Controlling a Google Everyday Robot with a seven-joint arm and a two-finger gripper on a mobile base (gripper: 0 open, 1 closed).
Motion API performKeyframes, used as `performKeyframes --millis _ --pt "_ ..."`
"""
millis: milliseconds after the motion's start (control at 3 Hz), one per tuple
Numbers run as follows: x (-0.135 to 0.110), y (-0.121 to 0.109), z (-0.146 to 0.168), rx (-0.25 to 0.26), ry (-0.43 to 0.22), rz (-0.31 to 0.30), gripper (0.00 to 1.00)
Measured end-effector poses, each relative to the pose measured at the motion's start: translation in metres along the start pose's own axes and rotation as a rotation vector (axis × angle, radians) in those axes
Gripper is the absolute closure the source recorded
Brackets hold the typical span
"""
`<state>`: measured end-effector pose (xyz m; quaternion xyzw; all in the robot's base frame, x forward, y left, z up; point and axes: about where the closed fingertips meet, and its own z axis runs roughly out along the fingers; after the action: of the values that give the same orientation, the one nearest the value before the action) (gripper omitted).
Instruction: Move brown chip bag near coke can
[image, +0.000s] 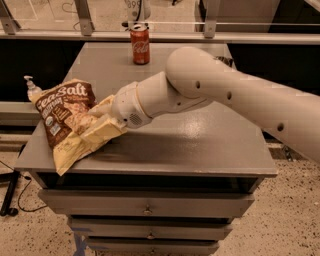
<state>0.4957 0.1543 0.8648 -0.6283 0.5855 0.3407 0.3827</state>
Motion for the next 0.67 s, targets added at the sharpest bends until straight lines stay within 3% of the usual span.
performKeyframes --millis 333,667 --pt "-0.008 -0.011 -0.026 0.079 0.003 -0.028 0.88" --pt "-0.019 -0.026 -0.074 0.201 0.032 -0.067 1.00"
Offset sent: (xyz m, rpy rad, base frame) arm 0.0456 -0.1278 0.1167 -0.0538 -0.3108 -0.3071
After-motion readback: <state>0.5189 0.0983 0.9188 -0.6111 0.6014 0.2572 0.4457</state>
